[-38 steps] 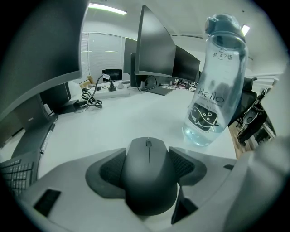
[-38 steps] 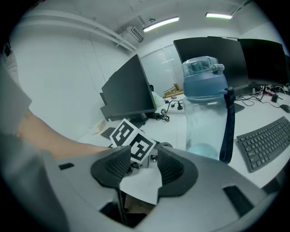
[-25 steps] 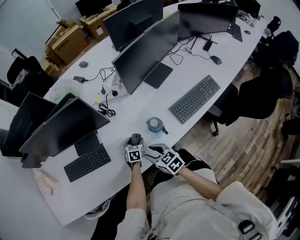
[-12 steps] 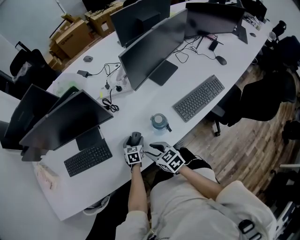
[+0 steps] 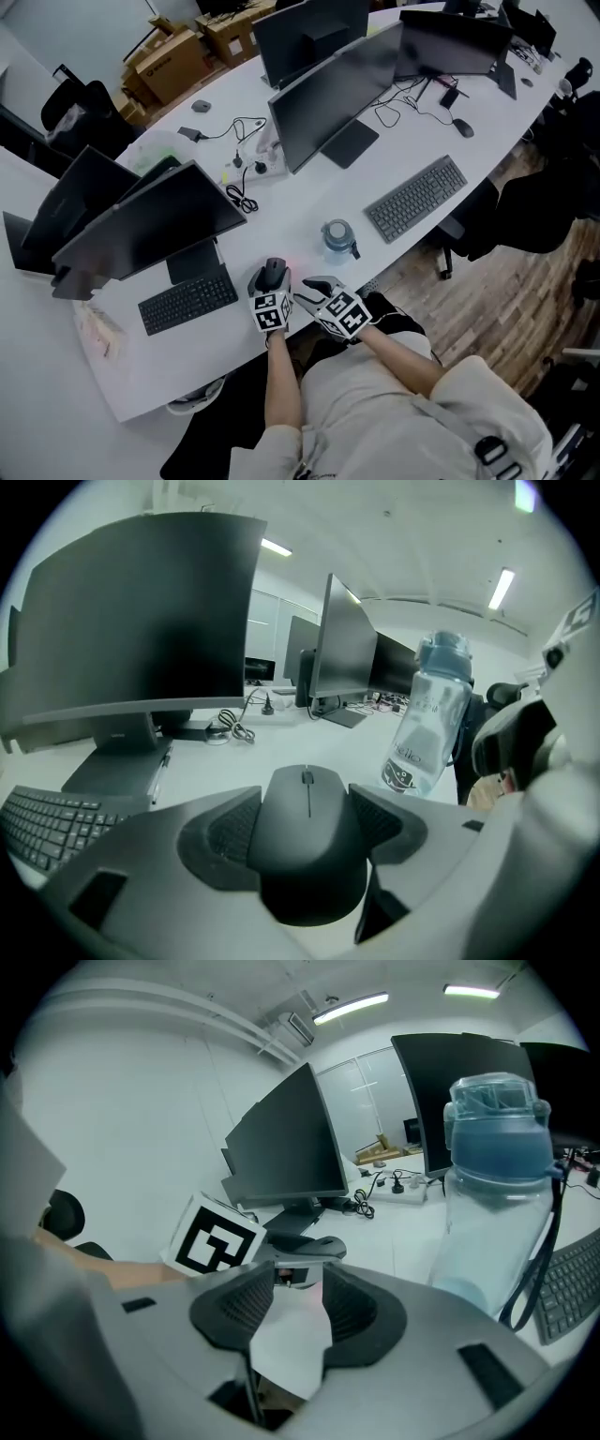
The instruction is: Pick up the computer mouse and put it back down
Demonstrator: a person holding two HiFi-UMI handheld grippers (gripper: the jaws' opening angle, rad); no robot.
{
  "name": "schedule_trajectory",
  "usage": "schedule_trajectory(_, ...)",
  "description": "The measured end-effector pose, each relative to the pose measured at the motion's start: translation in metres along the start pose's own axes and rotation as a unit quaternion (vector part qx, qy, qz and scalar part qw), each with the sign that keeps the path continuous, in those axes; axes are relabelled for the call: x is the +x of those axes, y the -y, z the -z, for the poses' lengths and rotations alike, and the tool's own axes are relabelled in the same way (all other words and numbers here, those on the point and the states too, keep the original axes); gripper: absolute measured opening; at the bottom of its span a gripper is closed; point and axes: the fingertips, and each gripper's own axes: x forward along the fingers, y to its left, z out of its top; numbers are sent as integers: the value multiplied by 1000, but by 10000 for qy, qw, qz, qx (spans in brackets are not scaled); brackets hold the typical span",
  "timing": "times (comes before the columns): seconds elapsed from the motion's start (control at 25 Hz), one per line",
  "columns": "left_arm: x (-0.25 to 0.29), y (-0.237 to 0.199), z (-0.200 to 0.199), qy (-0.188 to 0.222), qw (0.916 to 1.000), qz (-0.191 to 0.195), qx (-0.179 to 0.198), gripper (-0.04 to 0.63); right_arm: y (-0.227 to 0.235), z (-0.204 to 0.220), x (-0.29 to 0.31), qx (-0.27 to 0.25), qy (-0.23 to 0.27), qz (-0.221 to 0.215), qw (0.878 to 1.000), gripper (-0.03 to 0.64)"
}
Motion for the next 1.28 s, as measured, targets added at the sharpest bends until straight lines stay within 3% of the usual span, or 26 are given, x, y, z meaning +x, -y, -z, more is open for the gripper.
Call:
schedule_trajectory(0.6, -93, -17, -68, 1201, 9911, -563, -131, 299, -16, -23, 16, -121, 365, -224, 9990, 115)
schedule_trajectory(1.28, -136, -23, -80, 1589, 9840, -791, -168, 301, -24, -33, 25, -380, 387, -287, 9981, 5)
